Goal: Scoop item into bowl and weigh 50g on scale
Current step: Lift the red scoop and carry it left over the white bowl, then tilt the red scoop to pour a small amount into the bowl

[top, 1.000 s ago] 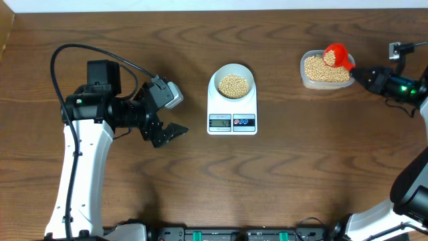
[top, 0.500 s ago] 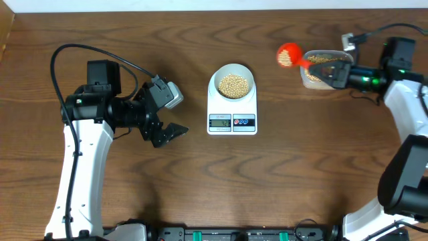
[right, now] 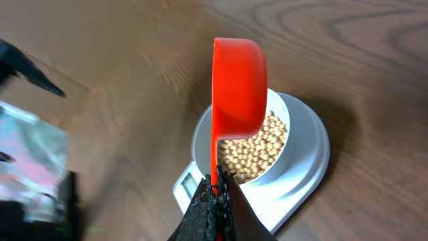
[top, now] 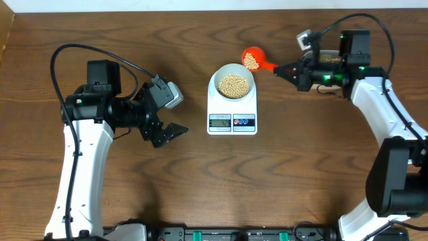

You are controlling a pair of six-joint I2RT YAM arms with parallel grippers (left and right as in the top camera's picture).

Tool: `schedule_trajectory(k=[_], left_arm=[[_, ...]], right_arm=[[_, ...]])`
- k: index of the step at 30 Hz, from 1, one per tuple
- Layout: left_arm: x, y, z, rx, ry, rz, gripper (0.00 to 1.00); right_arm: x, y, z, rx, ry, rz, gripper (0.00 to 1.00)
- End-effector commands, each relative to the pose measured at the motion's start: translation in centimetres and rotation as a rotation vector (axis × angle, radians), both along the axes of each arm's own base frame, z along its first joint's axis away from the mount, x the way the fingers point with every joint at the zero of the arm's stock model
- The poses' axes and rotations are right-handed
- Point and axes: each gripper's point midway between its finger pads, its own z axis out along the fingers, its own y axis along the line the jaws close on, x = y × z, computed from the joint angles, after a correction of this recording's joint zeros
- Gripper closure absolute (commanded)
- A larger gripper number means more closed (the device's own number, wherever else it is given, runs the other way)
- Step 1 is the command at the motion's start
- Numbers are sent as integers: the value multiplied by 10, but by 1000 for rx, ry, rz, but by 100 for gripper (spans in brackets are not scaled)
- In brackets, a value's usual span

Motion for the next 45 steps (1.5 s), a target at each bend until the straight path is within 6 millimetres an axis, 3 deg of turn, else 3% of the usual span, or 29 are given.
schedule_trajectory(k=[1, 11, 45], left_arm=[[2, 0, 6, -9, -19, -3, 2], [2, 0, 6, -9, -19, -3, 2], [2, 0, 6, -9, -19, -3, 2]], right_arm=[[5, 8, -17, -135, -118, 31, 99], [-3, 27, -19, -179, -230, 127, 99], [-1, 26, -20, -215, -310, 155, 99]])
